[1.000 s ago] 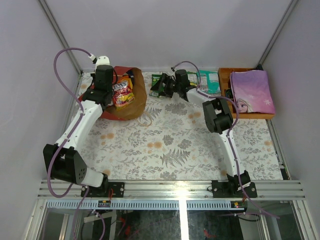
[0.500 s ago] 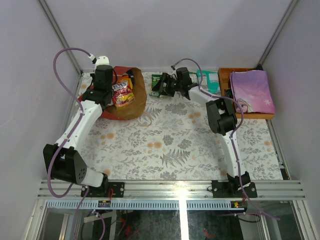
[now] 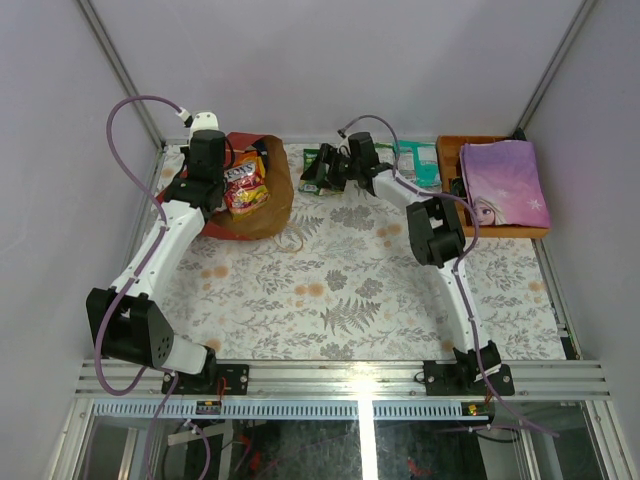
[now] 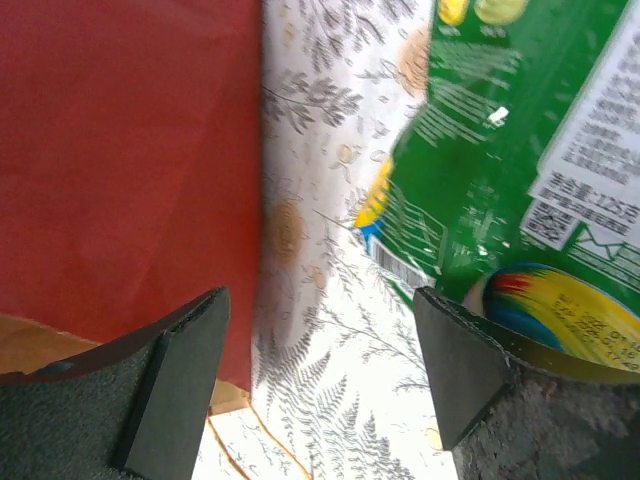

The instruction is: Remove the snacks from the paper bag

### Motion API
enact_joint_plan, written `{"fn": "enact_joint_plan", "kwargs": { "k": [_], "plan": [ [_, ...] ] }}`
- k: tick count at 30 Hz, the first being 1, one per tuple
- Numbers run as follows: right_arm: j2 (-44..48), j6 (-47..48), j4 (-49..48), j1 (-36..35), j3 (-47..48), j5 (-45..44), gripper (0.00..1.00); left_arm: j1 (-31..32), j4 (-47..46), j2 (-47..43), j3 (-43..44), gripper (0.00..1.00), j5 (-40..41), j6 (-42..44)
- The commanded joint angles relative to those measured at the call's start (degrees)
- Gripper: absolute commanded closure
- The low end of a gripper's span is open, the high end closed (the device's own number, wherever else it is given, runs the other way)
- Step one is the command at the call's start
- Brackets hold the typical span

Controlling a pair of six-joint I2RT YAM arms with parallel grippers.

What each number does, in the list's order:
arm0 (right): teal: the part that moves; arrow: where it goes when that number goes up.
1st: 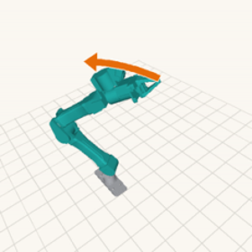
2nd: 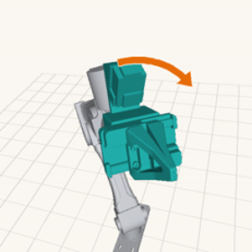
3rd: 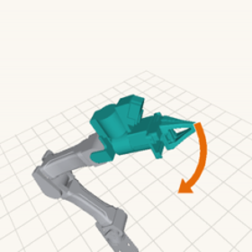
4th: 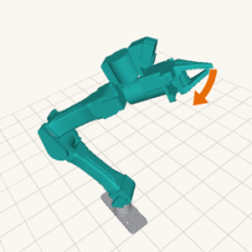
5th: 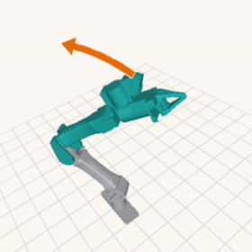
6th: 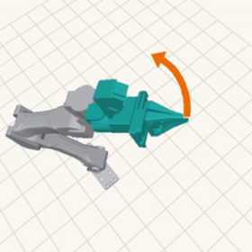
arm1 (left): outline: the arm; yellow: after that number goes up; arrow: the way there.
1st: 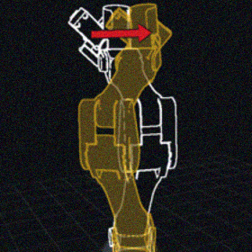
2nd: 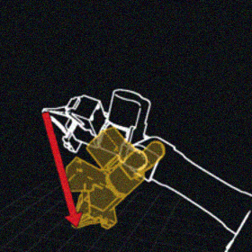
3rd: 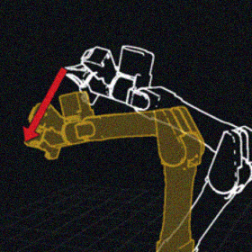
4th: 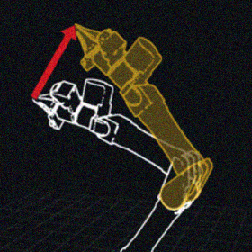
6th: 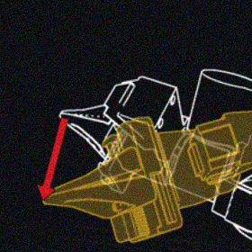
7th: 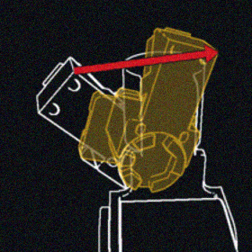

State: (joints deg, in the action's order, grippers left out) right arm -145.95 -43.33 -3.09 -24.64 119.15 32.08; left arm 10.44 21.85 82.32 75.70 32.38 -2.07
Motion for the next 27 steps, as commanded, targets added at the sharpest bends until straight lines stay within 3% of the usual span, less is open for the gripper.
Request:
{"fn": "enact_joint_plan", "kwargs": {
  "k": [1, 10, 14, 21, 24, 27],
  "plan": [
    [-1.97, 0.50, 2.10, 0.53, 4.16, 0.48, 0.17, -0.35, -2.42, -0.76, -0.40, 1.00, 0.86, -0.06],
    [-11.69, -1.65, 4.58, 3.26, 17.36, 0.79, 0.14, -0.33, -2.38, -0.19, 0.05, 1.00, 0.66, 0.00],
    [-12.32, -3.09, 2.05, 3.79, 18.85, 2.17, 0.13, -0.35, -2.08, -0.27, 0.23, 1.00, 0.83, 0.04],
    [-6.74, -3.46, -3.20, 3.82, 15.15, 6.91, 0.11, -0.33, -1.66, -0.91, 0.69, 1.00, -0.18, -0.52],
    [-1.42, -5.34, -9.89, 3.73, 8.80, 9.53, 0.09, -0.33, -1.50, -1.40, 0.68, 1.00, -0.55, -0.73],
    [5.55, -5.85, -17.24, 3.78, 0.90, 9.15, 0.00, -0.24, -1.41, -2.15, 0.76, 1.00, -1.25, -1.18]
  ]
}}
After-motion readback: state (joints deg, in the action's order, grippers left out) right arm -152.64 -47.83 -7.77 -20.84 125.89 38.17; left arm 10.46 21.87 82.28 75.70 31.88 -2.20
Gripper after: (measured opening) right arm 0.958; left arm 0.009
